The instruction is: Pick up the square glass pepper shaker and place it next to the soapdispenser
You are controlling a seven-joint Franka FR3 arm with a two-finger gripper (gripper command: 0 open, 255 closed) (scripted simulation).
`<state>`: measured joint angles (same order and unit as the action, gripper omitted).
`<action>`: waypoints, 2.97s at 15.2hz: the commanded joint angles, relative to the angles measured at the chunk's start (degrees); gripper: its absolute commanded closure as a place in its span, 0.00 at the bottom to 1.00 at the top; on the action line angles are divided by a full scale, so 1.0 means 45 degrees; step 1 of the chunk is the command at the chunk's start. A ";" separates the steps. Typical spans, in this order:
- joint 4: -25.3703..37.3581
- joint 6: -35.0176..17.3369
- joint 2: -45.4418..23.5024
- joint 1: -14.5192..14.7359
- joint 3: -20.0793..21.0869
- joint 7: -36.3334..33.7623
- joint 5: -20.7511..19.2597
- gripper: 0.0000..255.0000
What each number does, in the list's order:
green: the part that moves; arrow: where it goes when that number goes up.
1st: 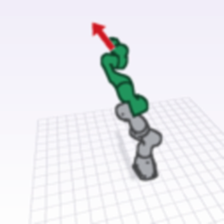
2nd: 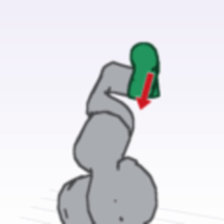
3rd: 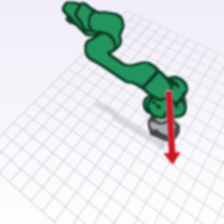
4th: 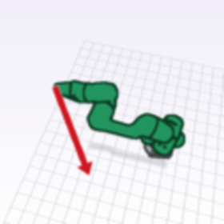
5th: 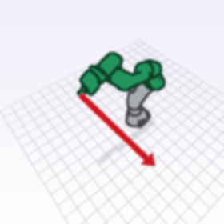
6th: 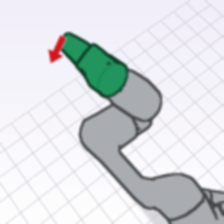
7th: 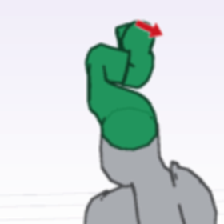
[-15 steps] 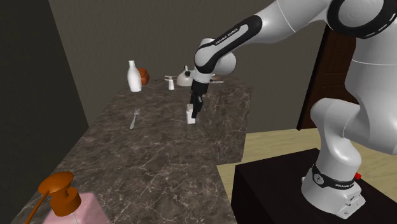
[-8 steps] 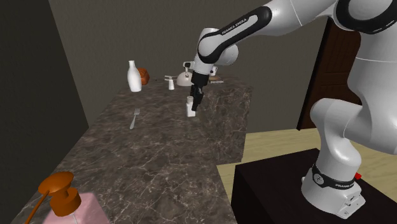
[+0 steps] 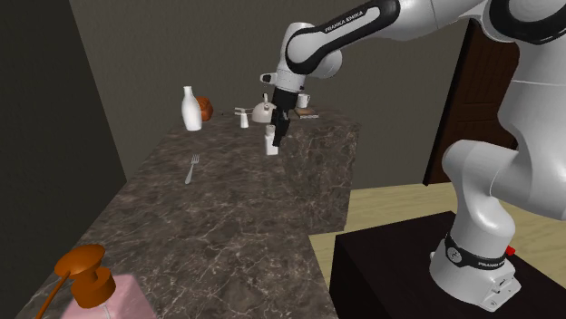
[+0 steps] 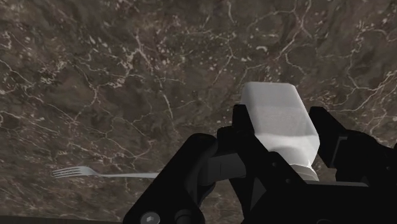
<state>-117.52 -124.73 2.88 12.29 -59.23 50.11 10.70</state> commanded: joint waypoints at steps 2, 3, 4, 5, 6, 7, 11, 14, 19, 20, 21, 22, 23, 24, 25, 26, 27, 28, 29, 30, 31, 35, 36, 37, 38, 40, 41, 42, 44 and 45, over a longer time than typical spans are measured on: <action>0.0386 0.0475 0.0219 -0.0020 0.0047 -0.0239 -0.0290 1.00; 0.0509 0.0629 0.0298 -0.0023 0.0075 -0.0330 -0.0389 1.00; 0.0634 0.0784 0.0371 -0.0028 0.0105 -0.0415 -0.0480 1.00; 0.0763 0.0940 0.0439 -0.0033 0.0134 -0.0496 -0.0564 1.00; 0.0895 0.1097 0.0502 -0.0038 0.0162 -0.0571 -0.0641 1.00; 0.1030 0.1255 0.0559 -0.0042 0.0189 -0.0642 -0.0711 1.00; 0.1601 0.1899 0.0734 -0.0053 0.0284 -0.0882 -0.0930 1.00; 0.2062 0.2390 0.0813 -0.0051 0.0333 -0.1021 -0.1035 1.00; 0.2894 0.3226 0.0840 -0.0039 0.0377 -0.1178 -0.1101 1.00; 0.3071 0.3396 0.0830 -0.0035 0.0377 -0.1199 -0.1099 1.00; 0.3251 0.3566 0.0815 -0.0031 0.0375 -0.1216 -0.1092 1.00; 0.3435 0.3738 0.0794 -0.0027 0.0370 -0.1230 -0.1080 1.00; 0.3622 0.3911 0.0768 -0.0022 0.0363 -0.1241 -0.1062 1.00; 0.3813 0.4085 0.0736 -0.0018 0.0352 -0.1248 -0.1040 1.00; 0.4008 0.4260 0.0699 -0.0013 0.0337 -0.1252 -0.1011 1.00; 0.4207 0.4436 0.0655 -0.0009 0.0320 -0.1252 -0.0977 1.00; 0.4410 0.4614 0.0606 -0.0006 0.0299 -0.1248 -0.0938 1.00; 0.4496 0.4689 0.0584 -0.0005 0.0290 -0.1245 -0.0919 1.00; 0.4306 0.4576 0.0828 0.0106 0.0597 -0.1691 -0.1180 1.00; 0.4135 0.4473 0.1033 0.0211 0.0889 -0.2115 -0.1402 1.00; 0.3980 0.4379 0.1200 0.0291 0.1184 -0.2515 -0.1584 1.00; 0.3527 0.4065 0.1591 0.0637 0.2209 -0.3963 -0.2061 1.00; 0.3454 0.3998 0.1631 0.0736 0.2429 -0.4295 -0.2131 1.00; 0.3396 0.3935 0.1649 0.0825 0.2649 -0.4613 -0.2183 1.00; 0.3353 0.3876 0.1649 0.0921 0.2855 -0.4922 -0.2221 1.00; 0.3313 0.3767 0.1599 0.1140 0.3223 -0.5517 -0.2265 1.00; 0.3316 0.3719 0.1548 0.1251 0.3396 -0.5801 -0.2270 1.00; 0.3335 0.3673 0.1480 0.1354 0.3570 -0.6075 -0.2261 1.00; 0.3418 0.3594 0.1302 0.1589 0.3872 -0.6604 -0.2223 1.00; 0.3482 0.3561 0.1190 0.1702 0.4018 -0.6856 -0.2190 1.00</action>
<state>-101.50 -108.30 8.17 19.44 -42.08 20.84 1.11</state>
